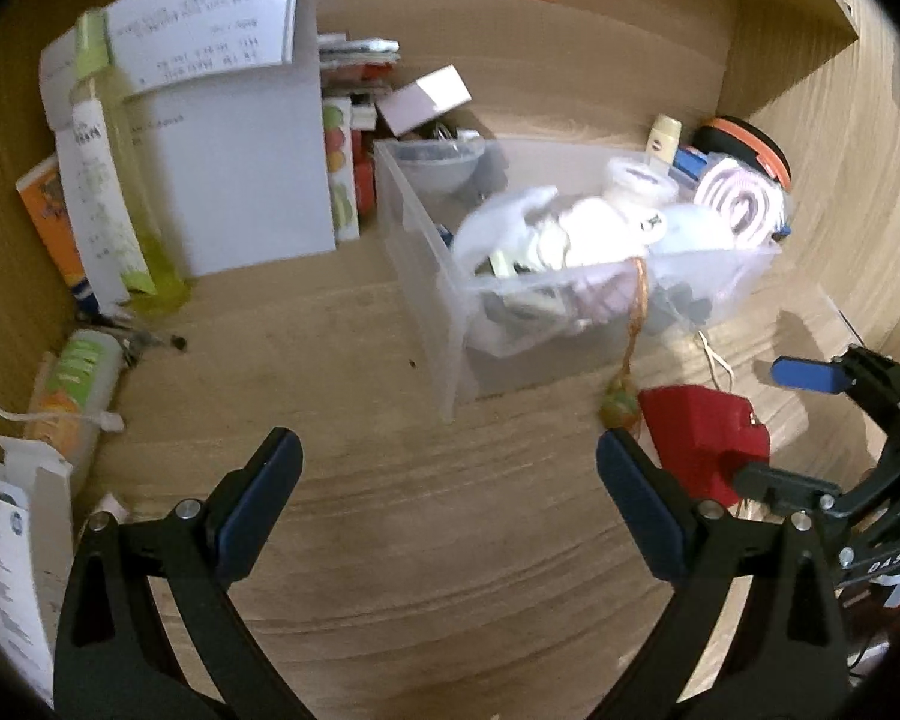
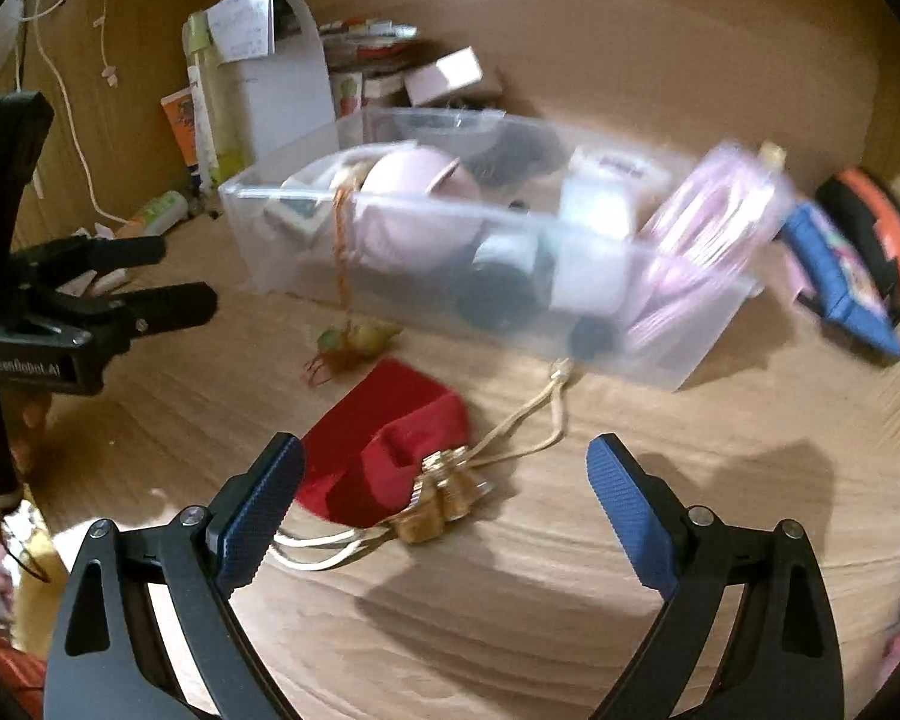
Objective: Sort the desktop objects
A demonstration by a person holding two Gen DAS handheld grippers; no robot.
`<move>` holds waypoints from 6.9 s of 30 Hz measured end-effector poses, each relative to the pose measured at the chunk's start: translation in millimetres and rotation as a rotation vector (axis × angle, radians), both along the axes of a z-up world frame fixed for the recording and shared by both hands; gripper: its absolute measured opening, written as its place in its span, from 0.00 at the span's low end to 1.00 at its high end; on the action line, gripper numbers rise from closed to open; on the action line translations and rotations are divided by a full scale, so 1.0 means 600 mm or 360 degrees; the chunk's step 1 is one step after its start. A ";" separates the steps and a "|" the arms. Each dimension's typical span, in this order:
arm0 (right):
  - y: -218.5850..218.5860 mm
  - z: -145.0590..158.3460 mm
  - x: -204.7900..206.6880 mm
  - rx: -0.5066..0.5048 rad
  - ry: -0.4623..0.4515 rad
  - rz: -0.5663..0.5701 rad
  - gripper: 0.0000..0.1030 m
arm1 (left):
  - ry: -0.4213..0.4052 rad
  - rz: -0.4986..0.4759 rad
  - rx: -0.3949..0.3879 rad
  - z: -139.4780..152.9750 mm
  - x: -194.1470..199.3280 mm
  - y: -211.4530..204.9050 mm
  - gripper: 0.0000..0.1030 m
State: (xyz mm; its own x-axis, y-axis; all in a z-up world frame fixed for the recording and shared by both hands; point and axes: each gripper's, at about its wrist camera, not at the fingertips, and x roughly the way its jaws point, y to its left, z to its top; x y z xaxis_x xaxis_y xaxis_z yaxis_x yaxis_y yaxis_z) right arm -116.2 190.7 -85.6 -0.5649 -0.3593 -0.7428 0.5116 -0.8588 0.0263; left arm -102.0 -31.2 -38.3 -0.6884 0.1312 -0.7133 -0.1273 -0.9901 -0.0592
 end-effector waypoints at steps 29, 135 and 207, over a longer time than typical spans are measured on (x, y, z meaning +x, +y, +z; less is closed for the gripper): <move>0.055 0.015 0.012 -0.0167 0.0008 0.0050 0.20 | -0.0016 -0.0214 -0.0143 -0.029 -0.034 0.107 0.97; -0.043 0.135 -0.081 0.0042 0.0507 0.0018 0.77 | 0.0282 -0.0230 0.0069 0.130 -0.114 0.064 0.87; 0.046 0.110 0.053 -0.0155 0.0544 -0.0283 1.00 | 0.0453 0.0264 -0.0051 0.067 0.025 0.106 0.99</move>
State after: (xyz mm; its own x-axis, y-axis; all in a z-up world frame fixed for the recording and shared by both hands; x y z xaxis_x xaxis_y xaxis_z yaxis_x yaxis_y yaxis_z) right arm -84.2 218.5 -19.4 -0.8335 -0.2928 -0.4686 0.3483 -0.9368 -0.0342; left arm -86.8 32.3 2.1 -0.8709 -0.0186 -0.4911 0.0287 -0.9995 -0.0131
